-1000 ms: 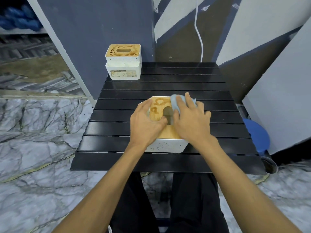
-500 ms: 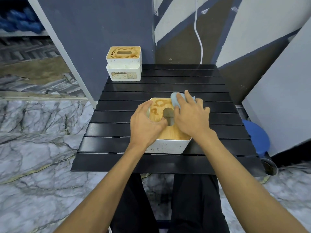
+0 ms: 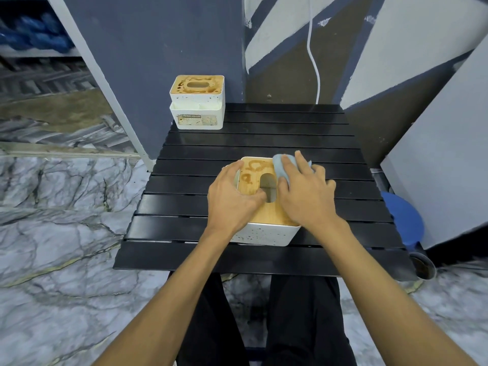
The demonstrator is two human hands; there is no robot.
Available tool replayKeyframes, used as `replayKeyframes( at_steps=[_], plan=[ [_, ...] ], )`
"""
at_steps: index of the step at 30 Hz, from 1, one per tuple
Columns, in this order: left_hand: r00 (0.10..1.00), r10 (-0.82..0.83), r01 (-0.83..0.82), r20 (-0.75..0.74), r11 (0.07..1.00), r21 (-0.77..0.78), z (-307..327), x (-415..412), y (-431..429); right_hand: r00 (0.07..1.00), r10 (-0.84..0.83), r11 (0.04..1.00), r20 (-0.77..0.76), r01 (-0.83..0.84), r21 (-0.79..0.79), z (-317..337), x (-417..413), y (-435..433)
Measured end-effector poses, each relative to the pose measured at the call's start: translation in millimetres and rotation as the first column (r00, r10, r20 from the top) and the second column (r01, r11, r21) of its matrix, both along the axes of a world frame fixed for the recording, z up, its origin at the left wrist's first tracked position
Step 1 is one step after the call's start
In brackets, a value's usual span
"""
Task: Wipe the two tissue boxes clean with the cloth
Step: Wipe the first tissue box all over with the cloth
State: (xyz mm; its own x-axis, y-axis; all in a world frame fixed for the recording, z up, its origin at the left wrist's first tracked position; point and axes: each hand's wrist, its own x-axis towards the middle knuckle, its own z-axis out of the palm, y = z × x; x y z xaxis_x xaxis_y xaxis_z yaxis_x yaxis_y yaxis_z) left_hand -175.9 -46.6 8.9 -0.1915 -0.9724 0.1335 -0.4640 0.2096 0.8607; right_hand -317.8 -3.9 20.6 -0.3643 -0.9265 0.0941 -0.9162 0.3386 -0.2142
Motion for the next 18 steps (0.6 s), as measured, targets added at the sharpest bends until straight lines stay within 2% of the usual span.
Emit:
replayKeyframes(
  at_steps=[5,9,12,15,18],
  plan=[
    [0.999,-0.049,0.049,0.008,0.999,0.012,1,5,-9,0.998,0.064,0.997,0.006,-0.064,0.040,7,-11,-13],
    [0.975,-0.202,0.195,0.091,0.977,0.084,8,18,-29,0.987,0.154,0.987,-0.053,-0.151,0.055,12,-19,12],
    [0.950,-0.261,0.252,0.171,0.965,0.072,11,24,-38,0.989,0.101,0.994,-0.106,-0.096,0.056,9,-11,30],
    [0.969,-0.065,0.051,0.238,0.997,0.065,9,22,-31,0.993,-0.039,0.999,-0.115,0.041,0.009,2,10,41],
    [0.933,0.155,-0.158,0.324,0.987,-0.018,0,15,-9,0.987,-0.099,0.995,-0.125,0.095,-0.034,-3,29,45]
  ],
)
